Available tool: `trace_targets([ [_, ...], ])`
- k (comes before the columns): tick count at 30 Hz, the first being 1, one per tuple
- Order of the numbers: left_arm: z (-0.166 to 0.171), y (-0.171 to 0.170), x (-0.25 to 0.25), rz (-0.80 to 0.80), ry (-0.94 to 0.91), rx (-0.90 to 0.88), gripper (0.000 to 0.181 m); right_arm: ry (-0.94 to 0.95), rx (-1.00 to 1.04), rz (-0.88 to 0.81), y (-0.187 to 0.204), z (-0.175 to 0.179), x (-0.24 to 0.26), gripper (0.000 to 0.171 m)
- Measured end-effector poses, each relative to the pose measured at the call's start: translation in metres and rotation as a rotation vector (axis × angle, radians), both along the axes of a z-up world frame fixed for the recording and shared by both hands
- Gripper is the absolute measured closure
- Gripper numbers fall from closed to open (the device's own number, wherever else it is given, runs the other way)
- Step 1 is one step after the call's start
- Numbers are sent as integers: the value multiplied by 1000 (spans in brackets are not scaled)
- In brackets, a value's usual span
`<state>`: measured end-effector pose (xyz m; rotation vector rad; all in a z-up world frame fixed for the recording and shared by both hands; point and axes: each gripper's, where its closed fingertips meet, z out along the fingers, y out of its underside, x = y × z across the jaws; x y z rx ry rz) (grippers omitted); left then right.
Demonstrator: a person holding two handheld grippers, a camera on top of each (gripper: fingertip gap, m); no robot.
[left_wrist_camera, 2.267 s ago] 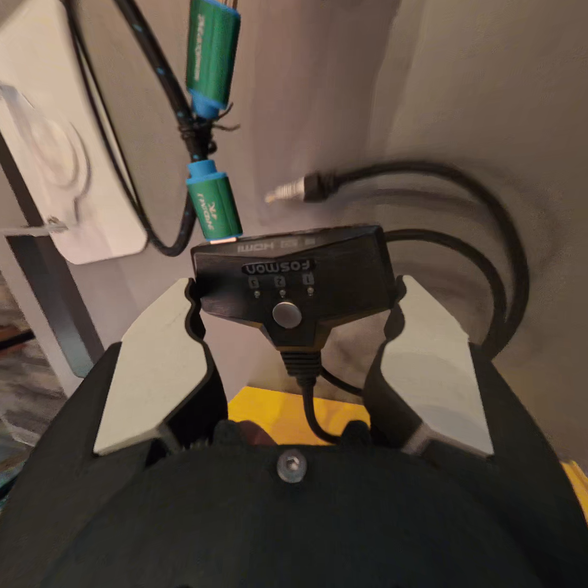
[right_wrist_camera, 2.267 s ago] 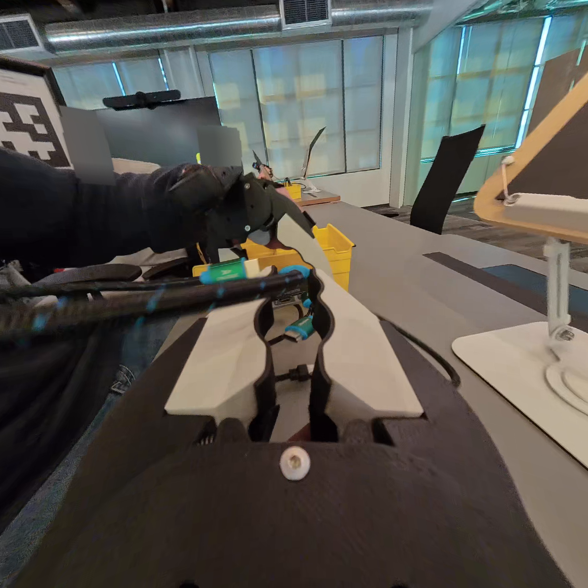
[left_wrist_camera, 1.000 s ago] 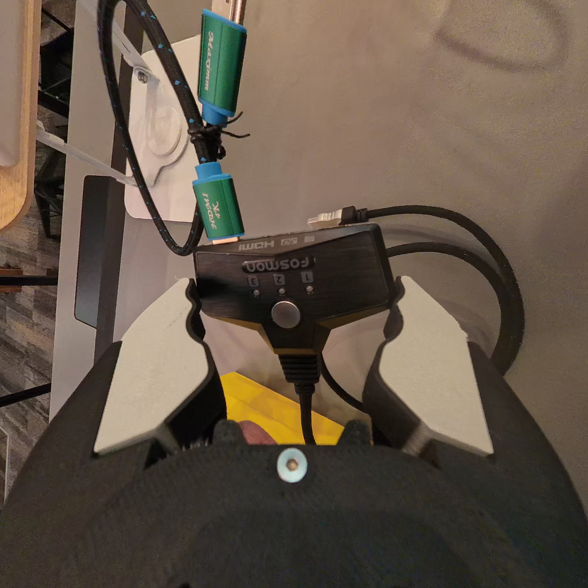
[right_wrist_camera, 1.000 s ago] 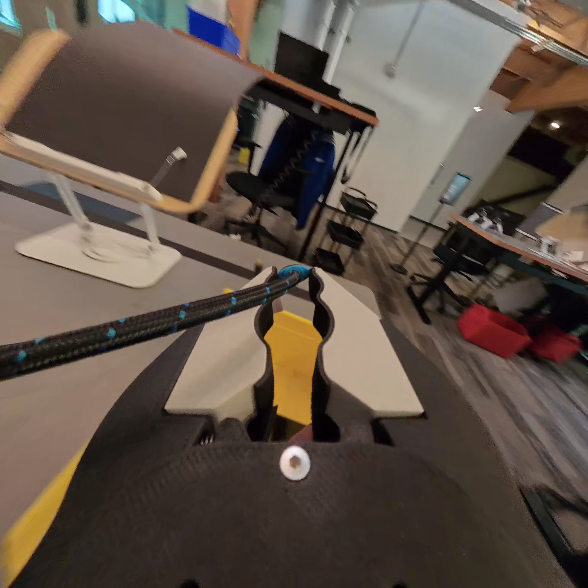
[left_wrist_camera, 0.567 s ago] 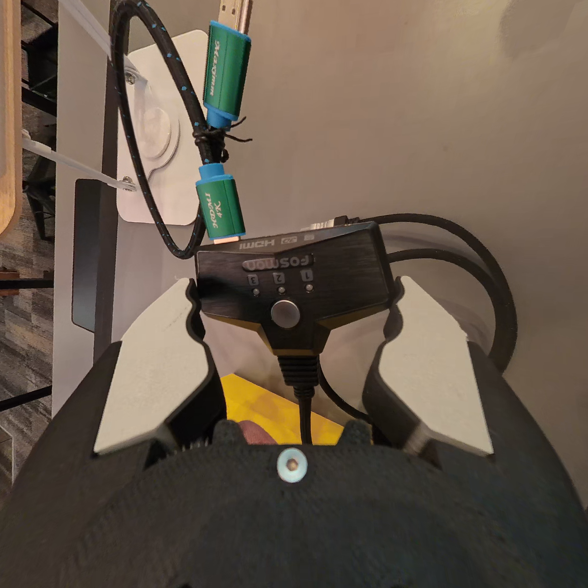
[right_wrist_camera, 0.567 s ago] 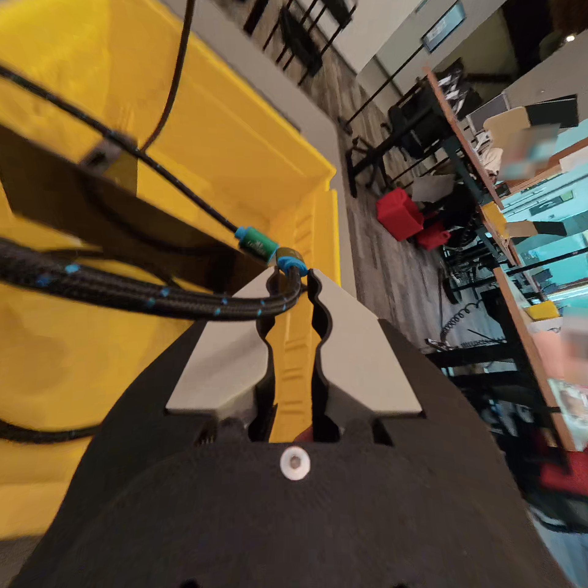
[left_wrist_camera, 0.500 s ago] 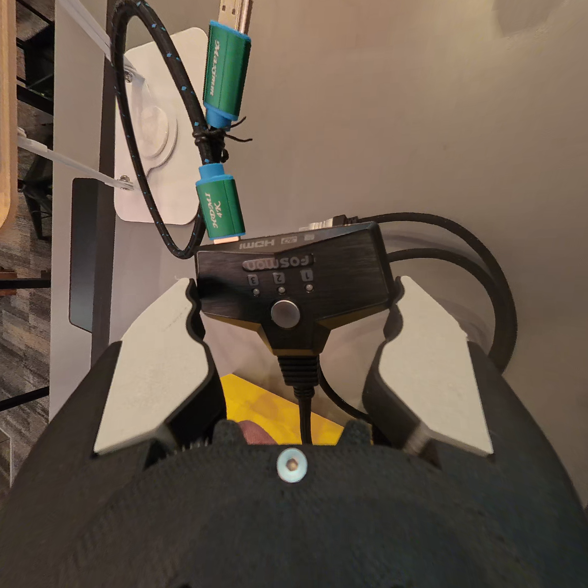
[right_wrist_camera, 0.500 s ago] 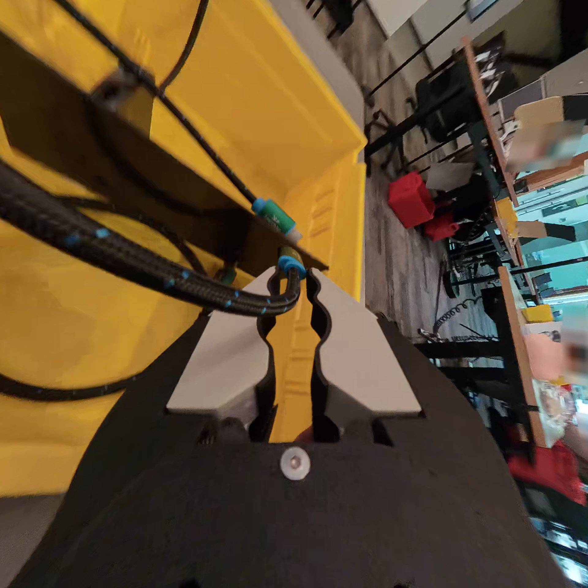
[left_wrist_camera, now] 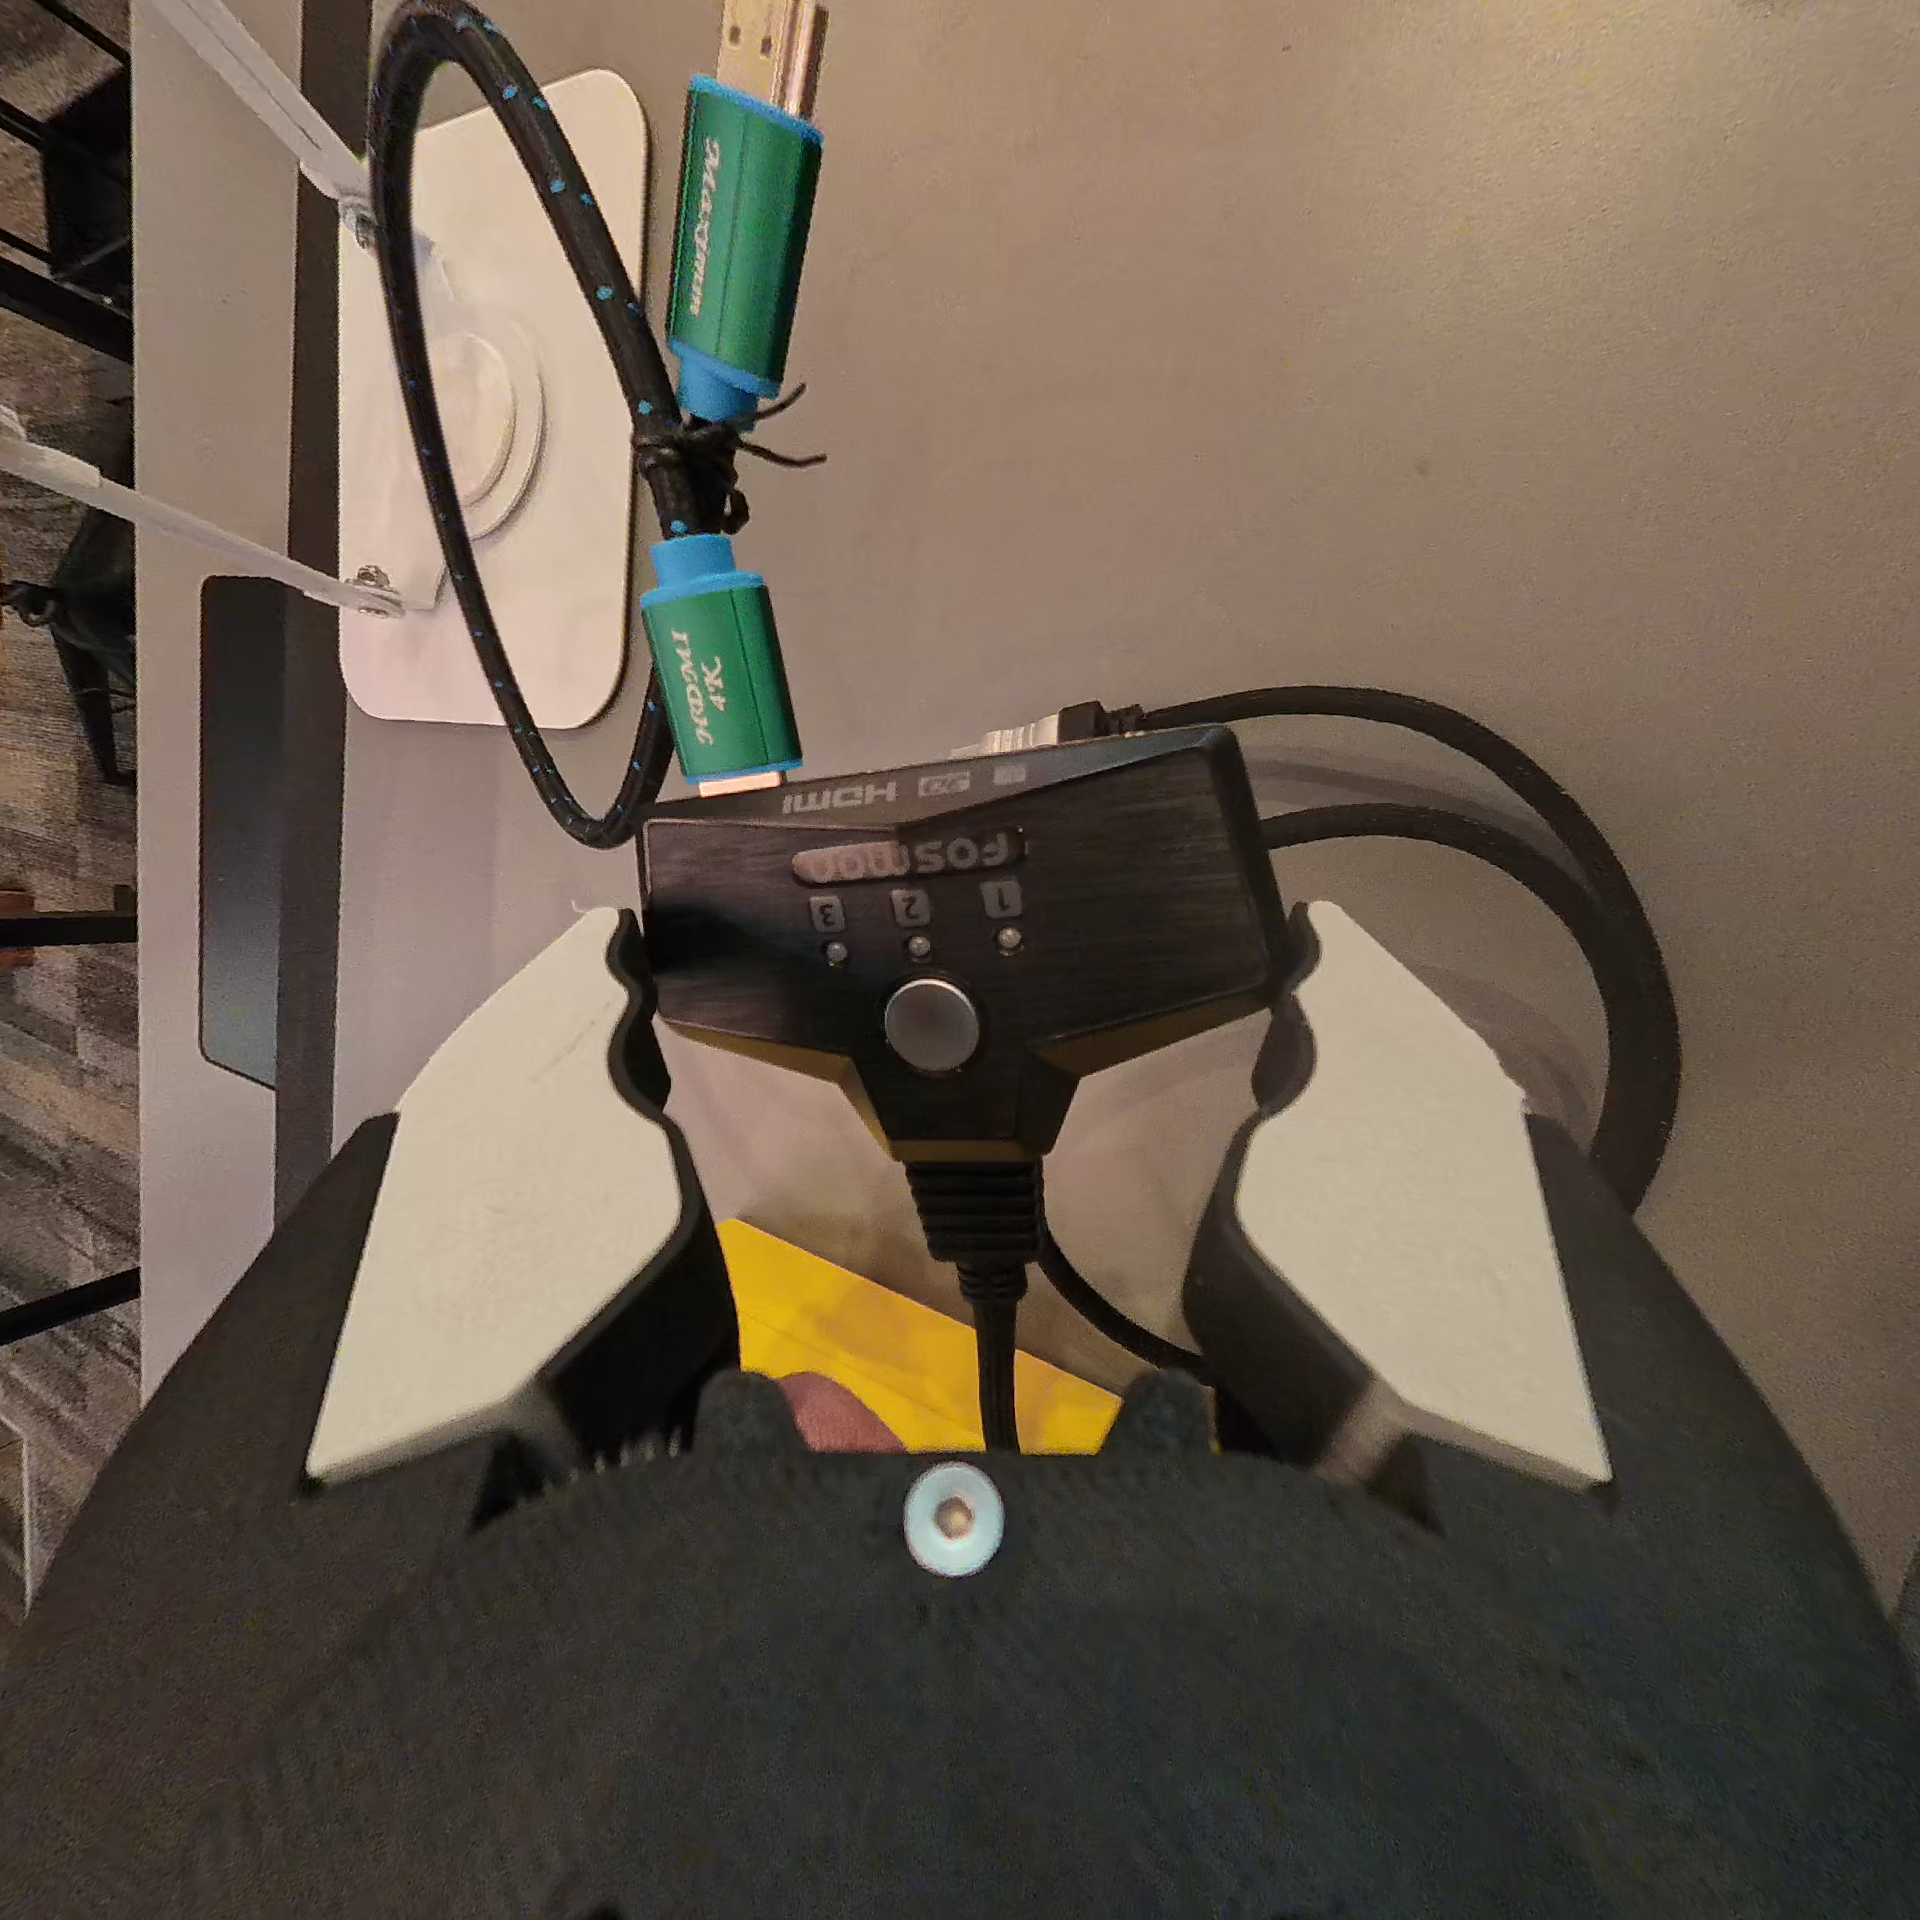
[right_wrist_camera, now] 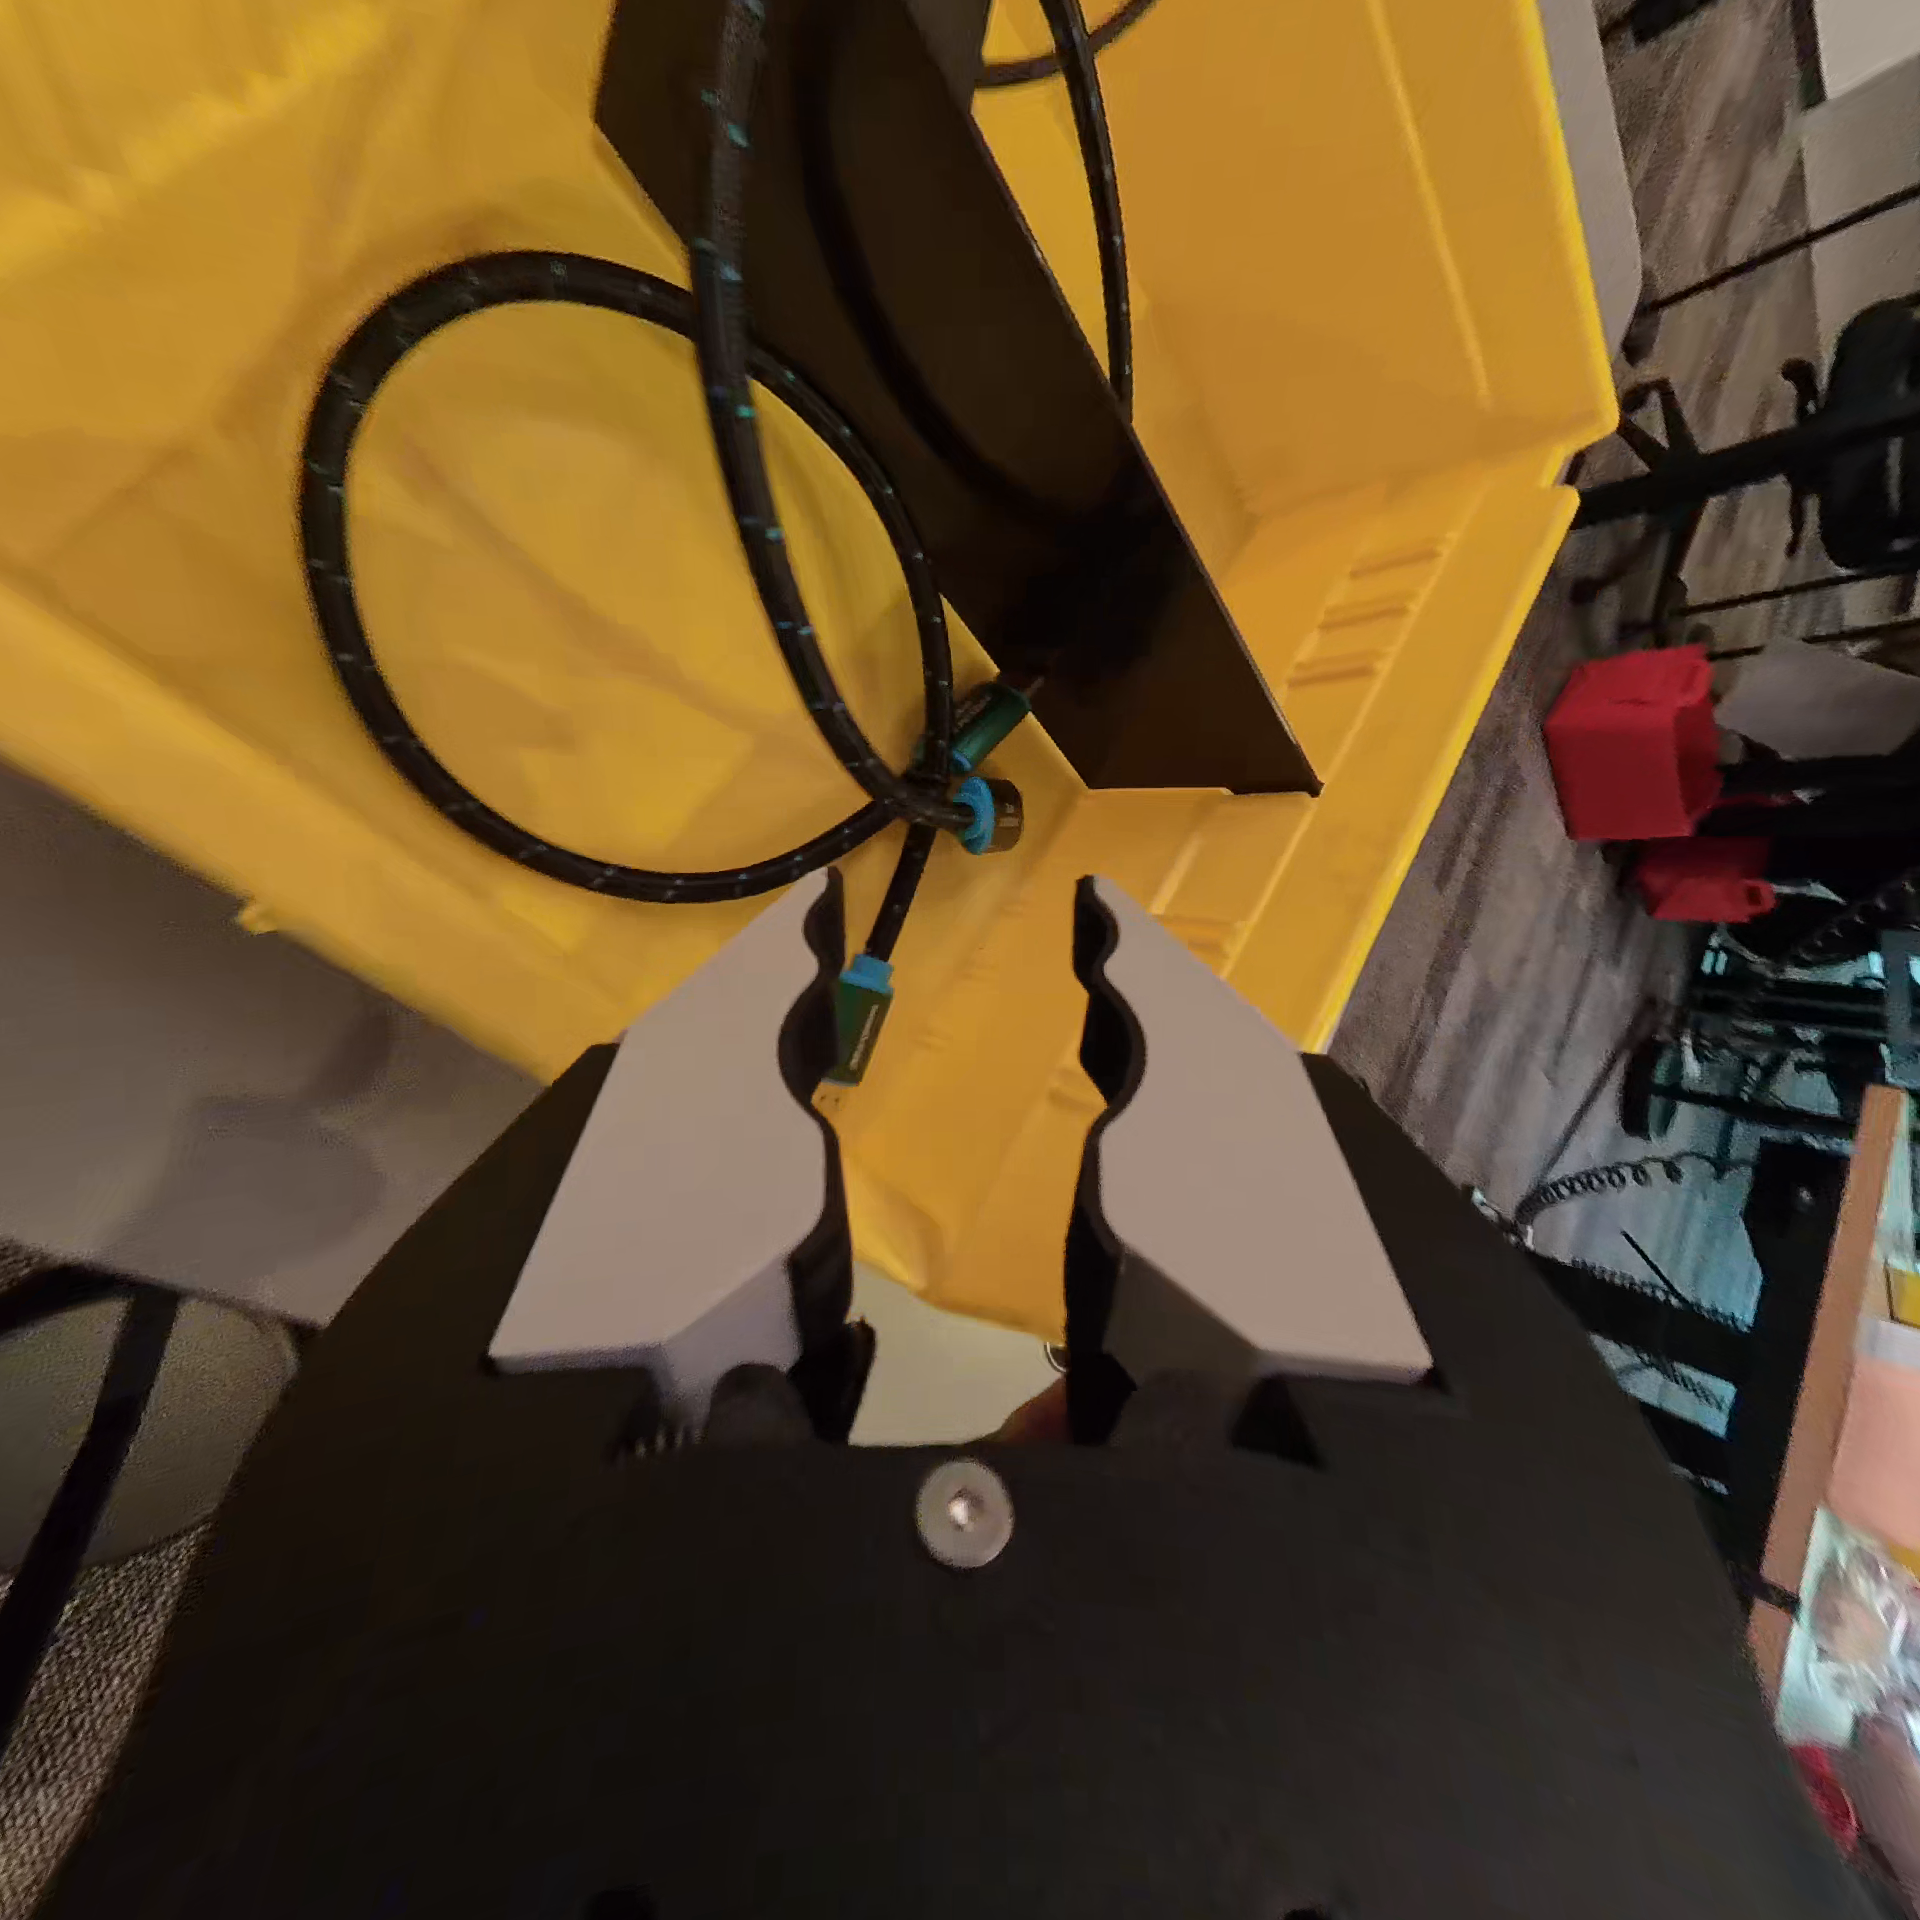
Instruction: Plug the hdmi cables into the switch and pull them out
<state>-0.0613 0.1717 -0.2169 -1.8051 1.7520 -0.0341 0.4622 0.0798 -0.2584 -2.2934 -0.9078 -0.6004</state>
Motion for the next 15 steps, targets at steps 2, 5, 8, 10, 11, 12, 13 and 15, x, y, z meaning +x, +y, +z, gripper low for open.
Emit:
trace_targets([
  [2,0,-1,0,0,0,-1,70,42,-9,65,-7,8,-14,123],
  [5,-2,-2,1,-3,2,-3,70,175,78,173,0,30,-50,126],
  [8,-2,-2,3,-7,0,-3,70,182,136,204,23,36,-72,132],
  [10,-3,-3,5,-11,-3,-2,70,111,102,218,39,21,-78,138],
  [11,-3,-4,5,-12,-4,0,70,75,87,208,46,12,-78,152],
  [12,-3,-5,5,-12,-6,1,70,45,90,195,53,7,-75,169],
  [13,-2,-6,5,-12,-9,1,70,38,109,186,59,7,-74,169],
  [15,-2,-8,3,-11,-12,0,70,88,173,176,63,19,-75,169],
])
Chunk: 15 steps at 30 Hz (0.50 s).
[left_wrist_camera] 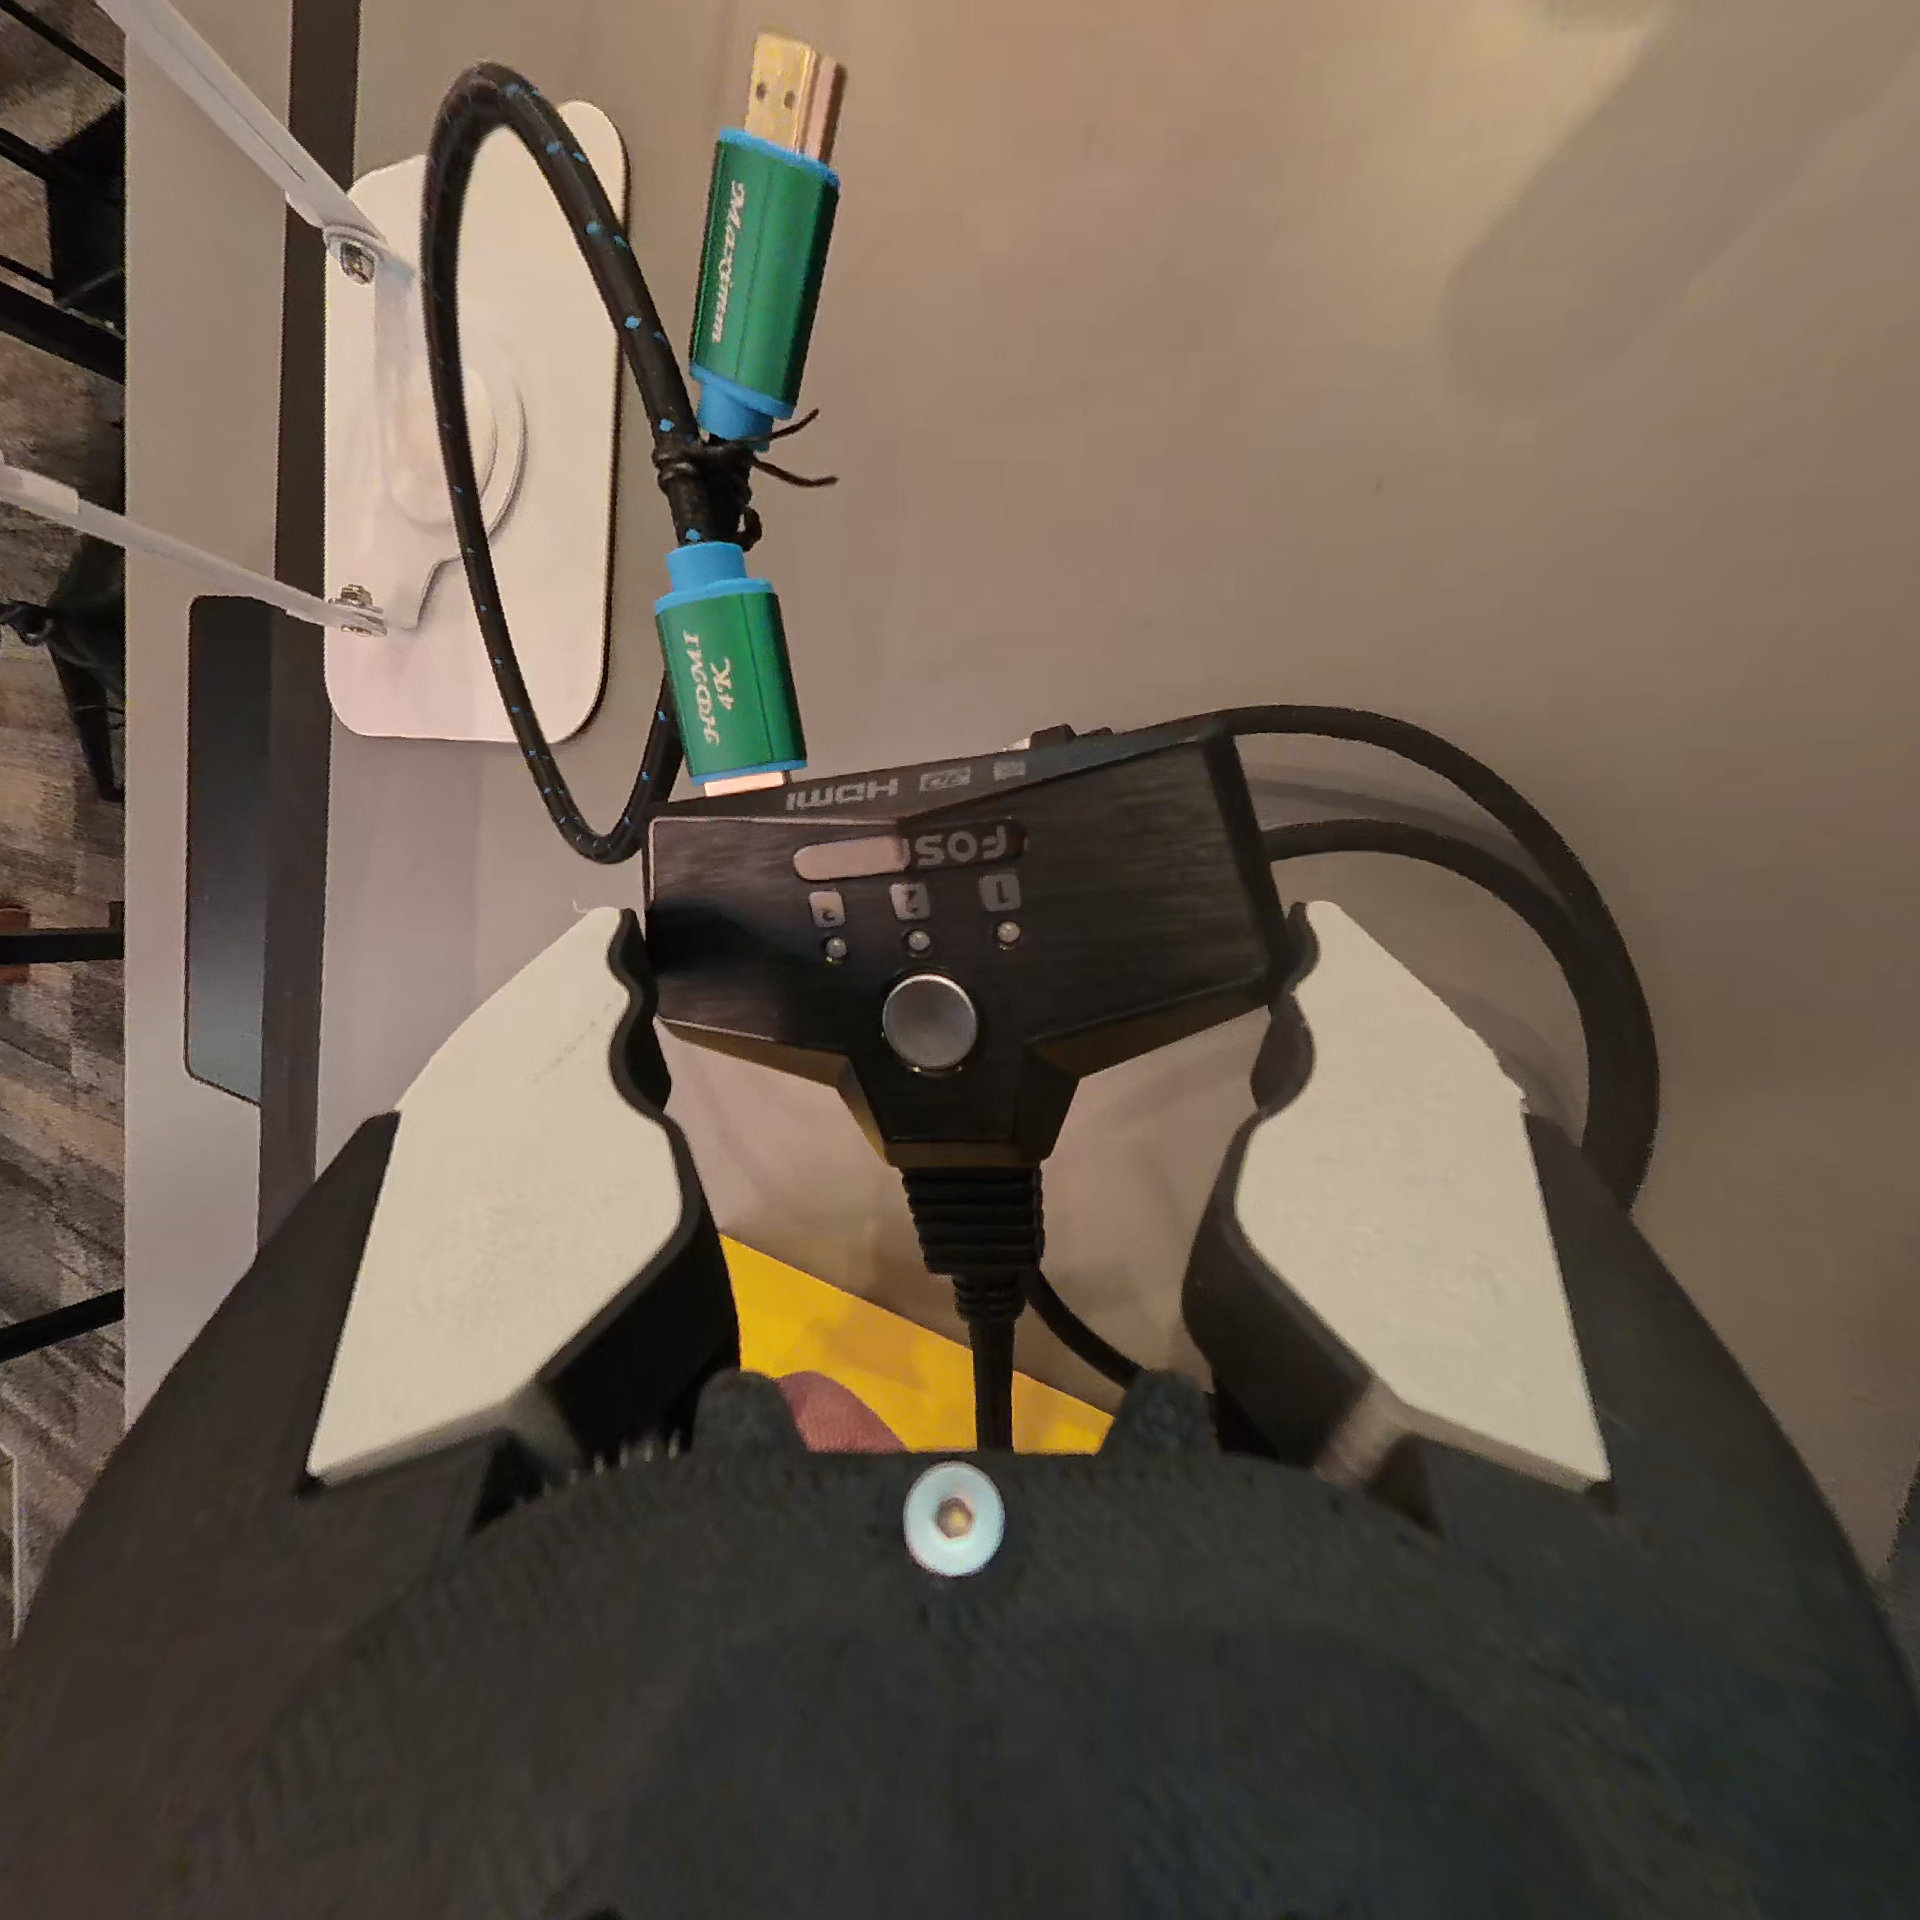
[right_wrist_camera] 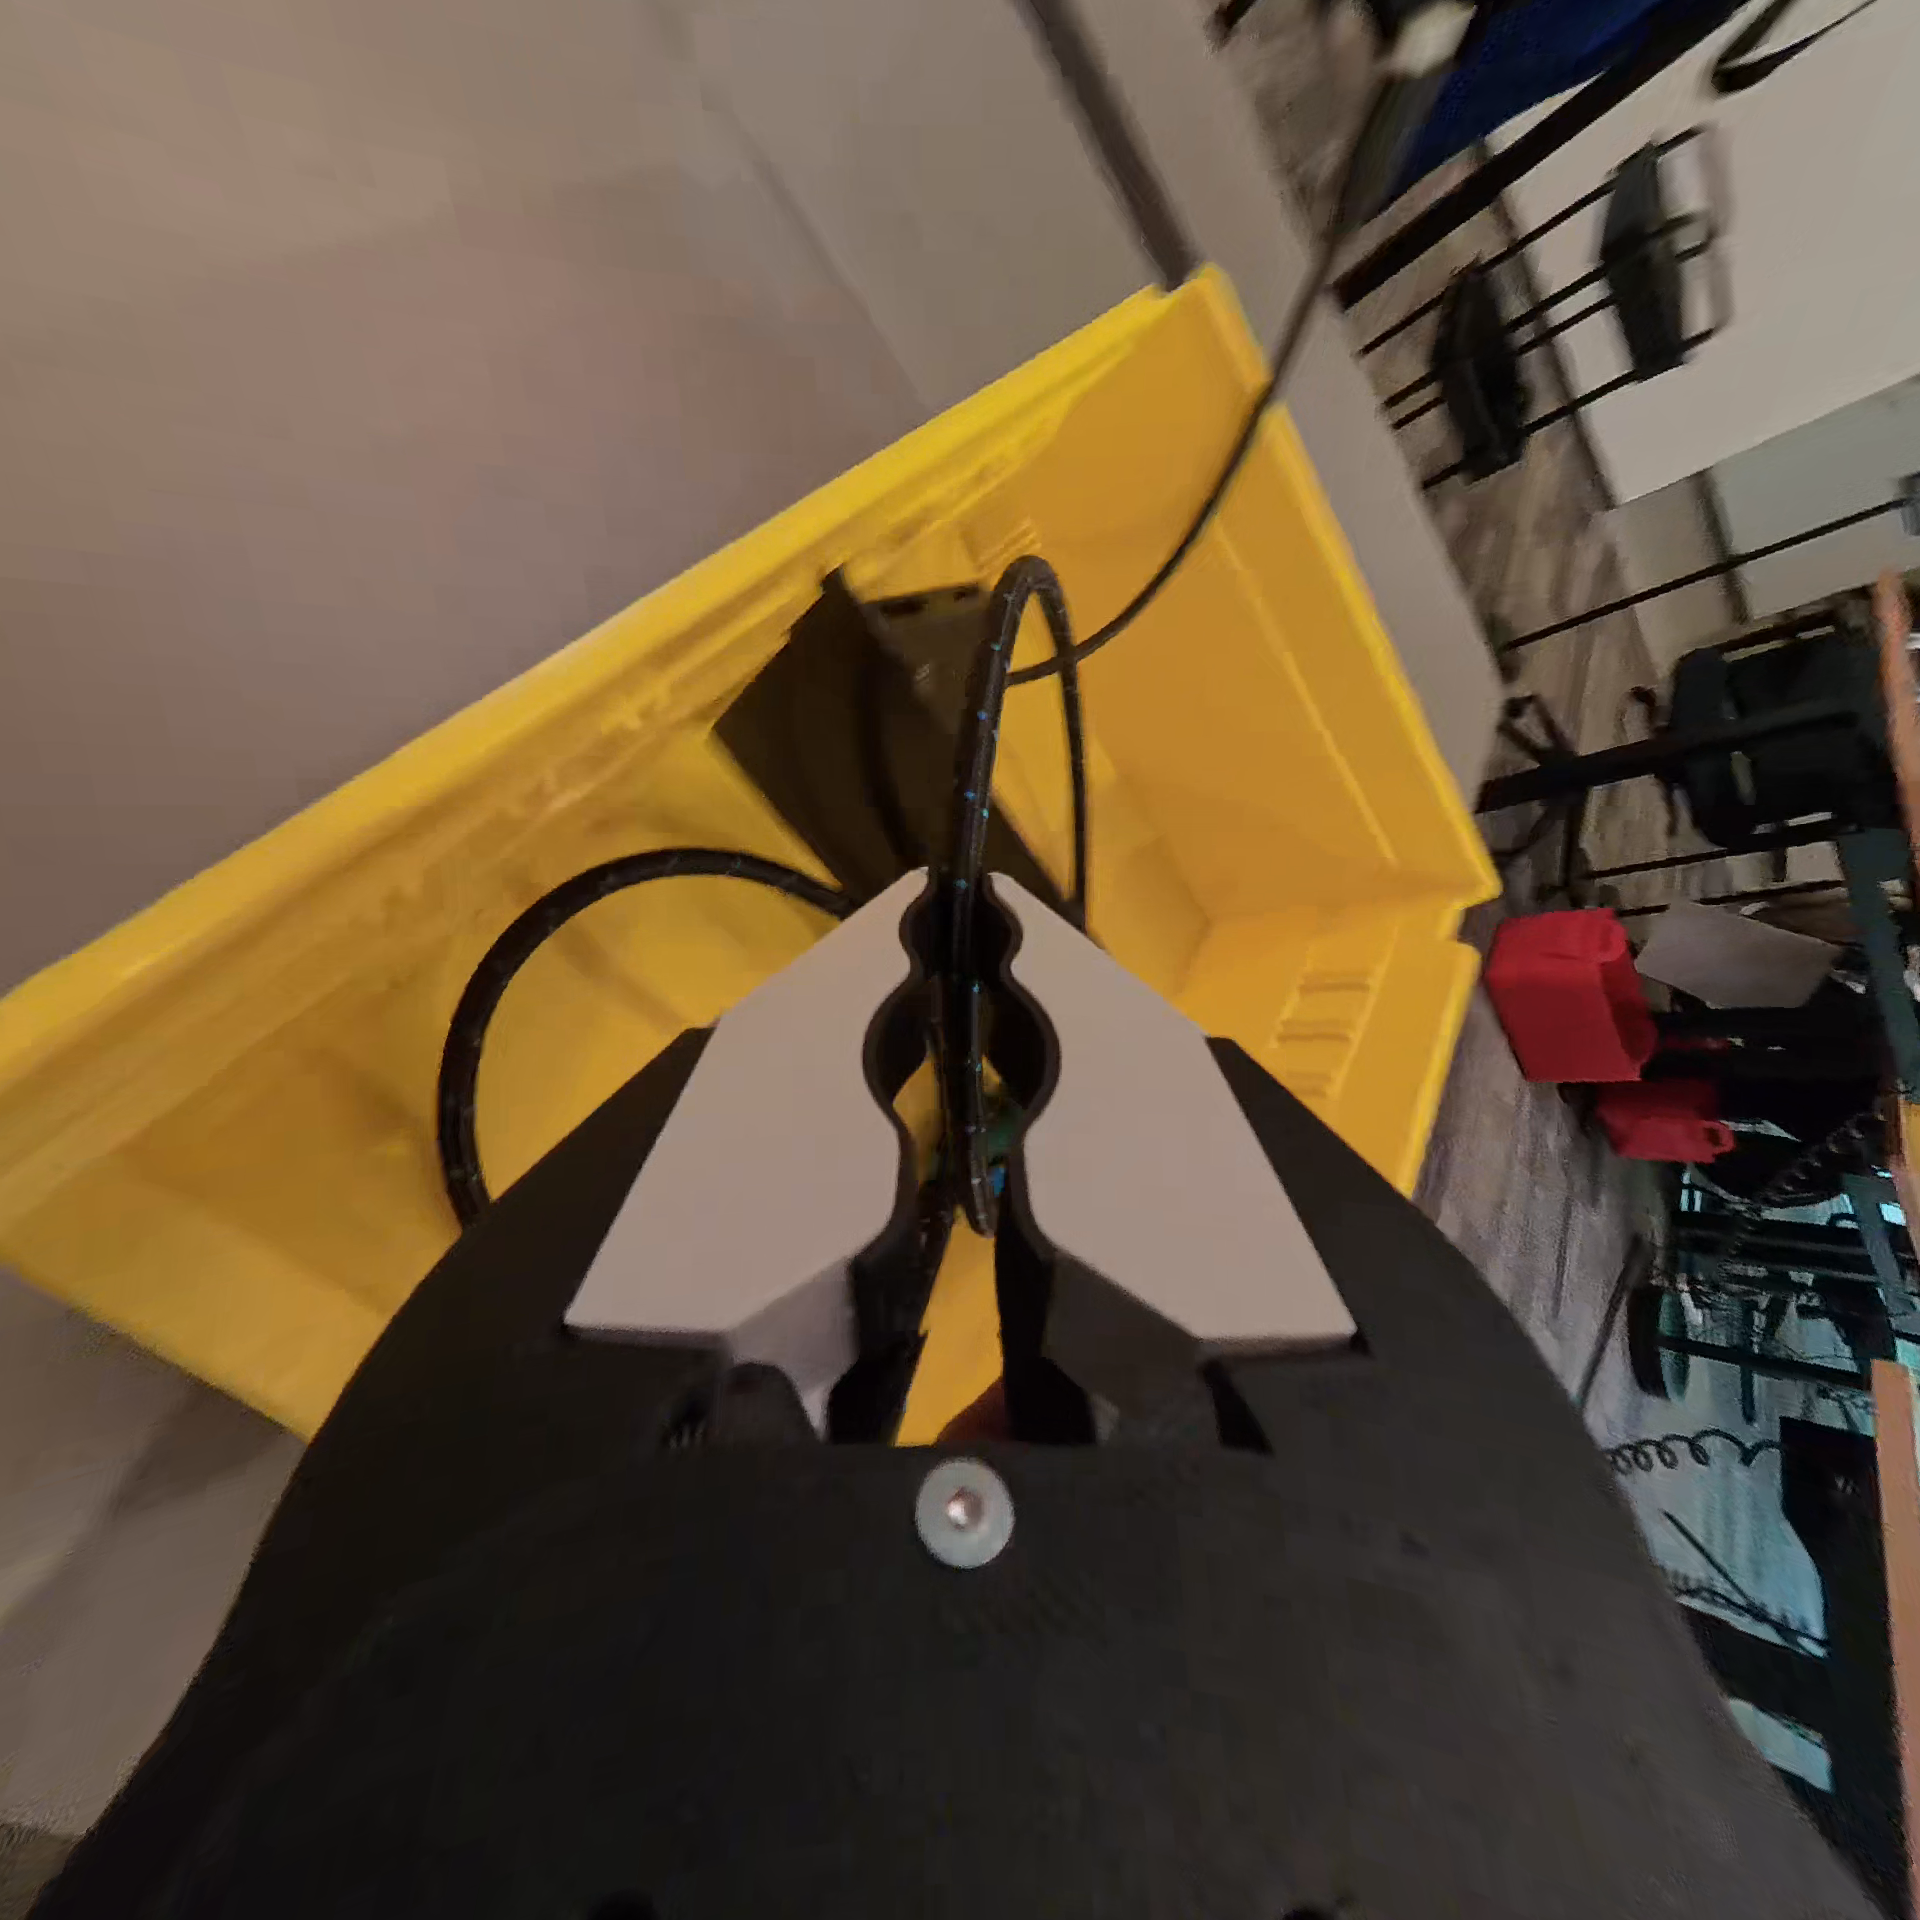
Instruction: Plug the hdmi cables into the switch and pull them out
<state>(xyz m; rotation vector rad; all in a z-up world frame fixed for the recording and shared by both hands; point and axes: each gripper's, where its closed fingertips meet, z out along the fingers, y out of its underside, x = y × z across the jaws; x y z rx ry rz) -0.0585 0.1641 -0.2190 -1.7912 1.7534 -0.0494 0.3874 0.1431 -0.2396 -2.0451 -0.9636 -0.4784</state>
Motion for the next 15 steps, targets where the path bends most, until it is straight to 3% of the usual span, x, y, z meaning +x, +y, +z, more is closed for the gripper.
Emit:
trace_targets([
  [9,1,1,4,-9,-5,2,71,182,414,-80,-35,125,33,169],
  [12,1,1,7,-14,-6,5,71,204,434,-38,-57,150,33,170],
  [15,0,0,7,-13,-7,3,72,188,345,23,-77,153,30,169],
])
